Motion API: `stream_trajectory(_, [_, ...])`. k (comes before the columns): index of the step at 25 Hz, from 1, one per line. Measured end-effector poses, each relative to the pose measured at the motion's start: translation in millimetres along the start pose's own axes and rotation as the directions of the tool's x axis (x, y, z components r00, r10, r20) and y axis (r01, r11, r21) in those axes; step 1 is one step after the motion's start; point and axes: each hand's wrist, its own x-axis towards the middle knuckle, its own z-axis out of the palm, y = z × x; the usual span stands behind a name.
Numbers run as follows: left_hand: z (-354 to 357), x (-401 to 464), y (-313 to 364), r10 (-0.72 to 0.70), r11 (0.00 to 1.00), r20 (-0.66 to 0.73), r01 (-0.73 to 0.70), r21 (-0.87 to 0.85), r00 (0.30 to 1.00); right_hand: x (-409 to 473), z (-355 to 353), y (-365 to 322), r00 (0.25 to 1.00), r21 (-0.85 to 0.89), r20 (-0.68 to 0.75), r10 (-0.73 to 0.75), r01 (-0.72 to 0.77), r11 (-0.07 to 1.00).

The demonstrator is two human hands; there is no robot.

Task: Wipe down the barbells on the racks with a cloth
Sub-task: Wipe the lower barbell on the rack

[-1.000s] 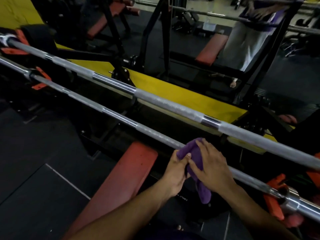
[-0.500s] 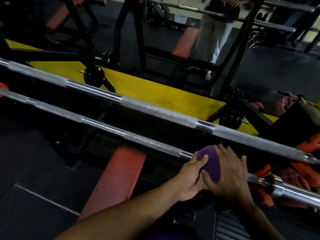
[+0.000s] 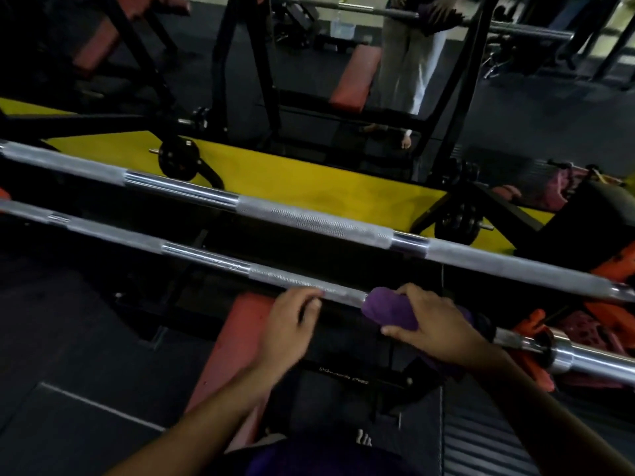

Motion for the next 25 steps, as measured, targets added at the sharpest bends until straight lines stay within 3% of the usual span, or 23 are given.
stream_trajectory(1, [-20.7, 15.1, -21.7, 0.140, 0.963, -0.048, -0.125, 0.238, 0.989, 4.2, -12.0, 4.0, 0.996, 0.090, 0.083, -0.044, 0.037, 0.995])
stream_trajectory(2, [-41.8, 32.0, -38.7, 0.204, 0.892, -0.058, -0.161, 0.423, 0.977, 8.1, -21.8, 6.2, 0.986, 0.149, 0.137, -0.090, 0.069, 0.986])
stream_trajectory(4, [-79.4, 64.0, -61.0, 0.165, 0.771, -0.074, -0.082, 0.631, 0.983, 17.6, -26.2, 7.6, 0.980, 0.145, 0.151, -0.129, 0.107, 0.984])
stream_trajectory(6, [-108.6, 86.9, -84.5, 0.060, 0.679, -0.097, 0.030, 0.733, 0.993, 27.6, -15.1, 4.6, 0.981, 0.011, 0.156, -0.118, 0.117, 0.993])
stream_trajectory(8, [-134.2, 96.6, -108.4, -0.058, 0.629, -0.083, 0.101, 0.771, 0.995, 31.8, -3.0, 0.4, 0.981, -0.125, 0.151, -0.124, 0.143, 0.982])
stream_trajectory(11, [-153.5, 100.6, -125.2, -0.155, 0.629, -0.067, 0.151, 0.762, 0.986, 36.5, -1.7, -15.0, 0.988, -0.205, 0.113, -0.102, 0.124, 0.971])
stream_trajectory(21, [-140.9, 99.6, -127.1, -0.129, 0.680, -0.172, 0.214, 0.701, 0.977, 135.0, 37.1, -182.9, 0.953, -0.288, -0.009, -0.302, 0.287, 0.914])
stream_trajectory(25, [-140.8, 99.0, -130.6, -0.111, 0.668, -0.179, 0.207, 0.715, 0.978, 137.9, 44.5, -188.9, 0.929, -0.317, -0.053, -0.366, 0.332, 0.888])
